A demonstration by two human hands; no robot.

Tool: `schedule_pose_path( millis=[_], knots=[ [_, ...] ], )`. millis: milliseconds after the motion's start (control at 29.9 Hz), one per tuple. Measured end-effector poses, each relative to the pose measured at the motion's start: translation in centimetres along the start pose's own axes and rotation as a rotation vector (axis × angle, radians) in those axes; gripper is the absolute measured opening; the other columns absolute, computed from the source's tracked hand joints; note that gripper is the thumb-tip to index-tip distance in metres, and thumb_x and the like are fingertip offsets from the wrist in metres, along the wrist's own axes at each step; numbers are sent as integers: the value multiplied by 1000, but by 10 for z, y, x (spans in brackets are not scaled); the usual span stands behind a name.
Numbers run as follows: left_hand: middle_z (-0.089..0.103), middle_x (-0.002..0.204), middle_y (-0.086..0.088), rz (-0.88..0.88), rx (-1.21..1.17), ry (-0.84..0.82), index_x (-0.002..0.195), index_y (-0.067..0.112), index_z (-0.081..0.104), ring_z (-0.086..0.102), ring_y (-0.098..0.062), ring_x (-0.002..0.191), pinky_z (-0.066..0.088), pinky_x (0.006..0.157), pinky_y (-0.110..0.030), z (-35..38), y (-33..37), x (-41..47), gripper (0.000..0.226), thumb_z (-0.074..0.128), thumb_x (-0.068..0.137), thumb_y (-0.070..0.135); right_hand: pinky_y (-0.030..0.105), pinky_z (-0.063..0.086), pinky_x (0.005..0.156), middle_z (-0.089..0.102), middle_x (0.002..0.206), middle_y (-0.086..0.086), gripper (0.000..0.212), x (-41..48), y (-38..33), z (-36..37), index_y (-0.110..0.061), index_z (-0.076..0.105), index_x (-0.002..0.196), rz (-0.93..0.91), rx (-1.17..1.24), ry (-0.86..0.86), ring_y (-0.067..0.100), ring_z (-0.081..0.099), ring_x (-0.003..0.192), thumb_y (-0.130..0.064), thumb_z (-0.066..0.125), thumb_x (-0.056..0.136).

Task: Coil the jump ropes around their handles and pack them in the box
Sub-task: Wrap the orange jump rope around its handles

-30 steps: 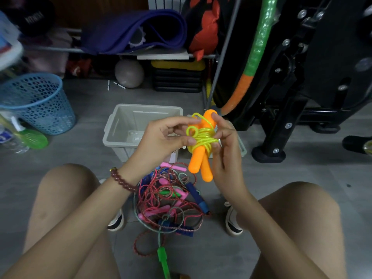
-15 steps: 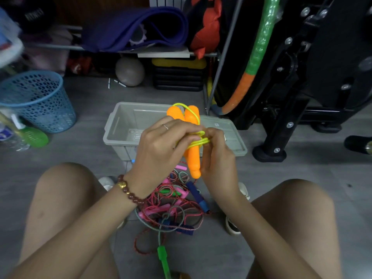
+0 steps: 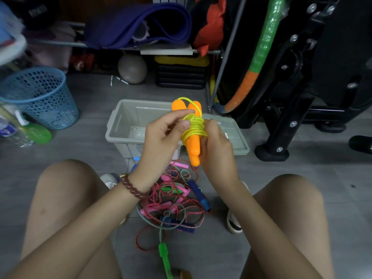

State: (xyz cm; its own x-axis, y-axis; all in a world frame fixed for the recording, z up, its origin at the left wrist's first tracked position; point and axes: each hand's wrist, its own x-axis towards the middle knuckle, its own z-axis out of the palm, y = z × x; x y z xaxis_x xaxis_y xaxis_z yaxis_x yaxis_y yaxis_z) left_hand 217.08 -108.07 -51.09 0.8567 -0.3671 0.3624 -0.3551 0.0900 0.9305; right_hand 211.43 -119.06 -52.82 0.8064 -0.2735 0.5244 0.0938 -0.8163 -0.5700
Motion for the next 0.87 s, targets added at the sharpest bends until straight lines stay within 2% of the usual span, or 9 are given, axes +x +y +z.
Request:
schedule_pose_path(
  millis=[33,134,267,367,468,534,635,701,868],
  knots=[
    [64,99,12,88,103,-14,109,20,64,58,2,94,43,81,-15,-2,1,1,25,55,89,8,42,37,44,46,72,12,3,1,0,-1,-21,31,86,-40,-24,8,33,49,56,-18,31,85],
    [59,92,2,249,292,-60,111,12,66,54,-4,89,42,78,-18,-4,4,0,25,57,89,6,34,33,37,50,67,13,16,2,2,-2,-11,39,92,-109,-77,50,31,50,46,-19,30,83],
    [56,90,-1,411,443,-60,106,8,70,53,-22,86,42,76,-28,-9,3,1,21,56,90,12,23,13,38,33,58,-3,7,-1,-1,-2,-17,30,87,-102,-93,100,22,34,40,-18,31,80],
    [55,91,4,462,539,-76,96,11,72,51,-22,87,43,73,-32,-9,3,3,18,56,90,18,25,20,39,35,55,-1,6,-1,-1,-1,-18,28,86,-102,-91,126,29,41,37,-16,33,81],
    [55,111,9,395,520,-83,88,16,74,53,-19,94,44,73,-33,-14,3,8,16,59,87,24,26,26,34,41,50,4,10,-4,2,-1,-16,29,86,-171,-102,123,30,43,35,-12,36,81],
    [56,121,11,310,472,-75,85,23,74,56,-14,104,48,82,-32,-16,1,10,16,59,86,29,26,29,31,45,48,9,11,-5,2,2,-14,30,87,-195,-133,117,30,42,32,-10,37,80],
    [71,98,15,84,297,-116,90,31,73,65,-7,93,54,79,-38,-18,-1,10,14,61,83,31,21,24,33,46,46,7,11,-5,2,2,-12,34,90,-197,-162,92,29,43,31,-11,39,80],
    [72,83,18,-24,182,-164,84,29,74,67,-1,82,54,75,-26,-21,-3,14,15,68,82,16,18,20,38,49,46,3,15,-5,6,-5,-10,38,94,-250,-214,47,25,46,32,-13,43,80],
    [70,74,14,-131,115,-211,83,19,70,66,-1,75,53,75,-17,-17,-14,9,25,65,80,-5,17,19,44,53,50,3,52,-9,12,-11,-10,43,97,-285,-306,-117,24,51,36,3,77,60]
  ],
)
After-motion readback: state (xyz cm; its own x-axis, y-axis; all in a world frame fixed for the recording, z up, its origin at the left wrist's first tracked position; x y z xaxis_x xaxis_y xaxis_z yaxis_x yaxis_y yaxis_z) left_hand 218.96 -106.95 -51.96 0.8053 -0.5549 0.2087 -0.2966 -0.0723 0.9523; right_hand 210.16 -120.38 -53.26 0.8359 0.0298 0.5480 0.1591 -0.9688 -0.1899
